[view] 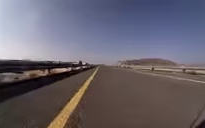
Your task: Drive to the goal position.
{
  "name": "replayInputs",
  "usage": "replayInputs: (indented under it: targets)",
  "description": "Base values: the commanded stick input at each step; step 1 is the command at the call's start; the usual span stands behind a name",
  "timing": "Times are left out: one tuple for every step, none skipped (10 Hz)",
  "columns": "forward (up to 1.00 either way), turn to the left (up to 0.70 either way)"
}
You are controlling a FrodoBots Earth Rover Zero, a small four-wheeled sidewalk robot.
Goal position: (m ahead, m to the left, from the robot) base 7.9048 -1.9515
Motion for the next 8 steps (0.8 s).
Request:
replayInputs:
  targets:
    - [0.85, 0.00]
    - [0.85, 0.00]
    - [0.85, 0.00]
    - [0.85, 0.00]
    - [0.85, 0.00]
    - [0.85, 0.00]
    - [0.85, 0.00]
    - [0.85, 0.00]
